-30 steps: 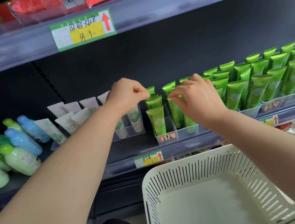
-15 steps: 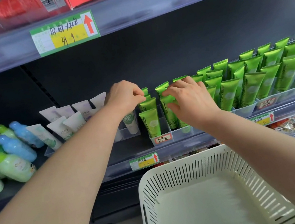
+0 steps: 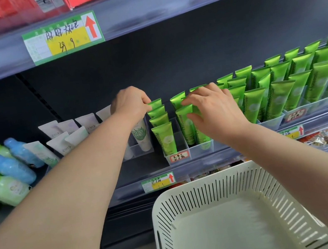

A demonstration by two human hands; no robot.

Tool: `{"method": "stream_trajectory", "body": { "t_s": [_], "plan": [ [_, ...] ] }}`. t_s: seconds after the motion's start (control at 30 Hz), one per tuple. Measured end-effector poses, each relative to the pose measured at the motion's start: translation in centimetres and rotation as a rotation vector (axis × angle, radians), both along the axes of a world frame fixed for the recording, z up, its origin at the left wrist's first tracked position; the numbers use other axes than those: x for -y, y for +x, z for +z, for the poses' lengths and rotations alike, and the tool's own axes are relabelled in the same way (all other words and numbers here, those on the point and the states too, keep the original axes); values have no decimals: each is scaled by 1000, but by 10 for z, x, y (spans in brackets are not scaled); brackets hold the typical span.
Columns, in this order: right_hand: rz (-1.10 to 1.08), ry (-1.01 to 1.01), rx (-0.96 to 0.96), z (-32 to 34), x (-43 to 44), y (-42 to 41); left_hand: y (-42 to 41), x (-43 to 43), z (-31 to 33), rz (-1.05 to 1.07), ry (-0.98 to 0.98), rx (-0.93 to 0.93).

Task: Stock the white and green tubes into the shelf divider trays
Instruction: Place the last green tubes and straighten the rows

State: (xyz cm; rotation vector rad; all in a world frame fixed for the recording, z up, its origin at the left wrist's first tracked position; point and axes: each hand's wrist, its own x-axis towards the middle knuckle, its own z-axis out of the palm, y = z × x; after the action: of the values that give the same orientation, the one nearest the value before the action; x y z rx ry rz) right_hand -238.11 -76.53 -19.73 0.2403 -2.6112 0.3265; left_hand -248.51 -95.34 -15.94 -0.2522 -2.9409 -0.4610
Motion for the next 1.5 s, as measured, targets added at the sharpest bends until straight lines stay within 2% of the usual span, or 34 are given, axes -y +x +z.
{"method": "stream_trajectory", "body": {
  "t_s": [0.23, 0.7, 0.83, 1.0, 1.33, 1.5],
  "plan": [
    [-16, 3, 7, 0, -10, 0, -3, -6, -4, 66, -57, -66],
    [-44, 12, 56, 2, -11, 7, 14, -4, 9, 25, 55, -93],
    [-86, 31, 58, 3, -14, 10, 24, -16, 16, -51, 87, -106],
    [-103, 40, 64, 0, -15, 11, 31, -46, 19, -134, 18, -92],
    [-53, 34, 45, -3, -26, 9, 2, -75, 7, -53, -234, -98],
    [-44, 3, 25, -6, -30, 6, -3, -80, 7, -35, -240, -62]
  ]
}}
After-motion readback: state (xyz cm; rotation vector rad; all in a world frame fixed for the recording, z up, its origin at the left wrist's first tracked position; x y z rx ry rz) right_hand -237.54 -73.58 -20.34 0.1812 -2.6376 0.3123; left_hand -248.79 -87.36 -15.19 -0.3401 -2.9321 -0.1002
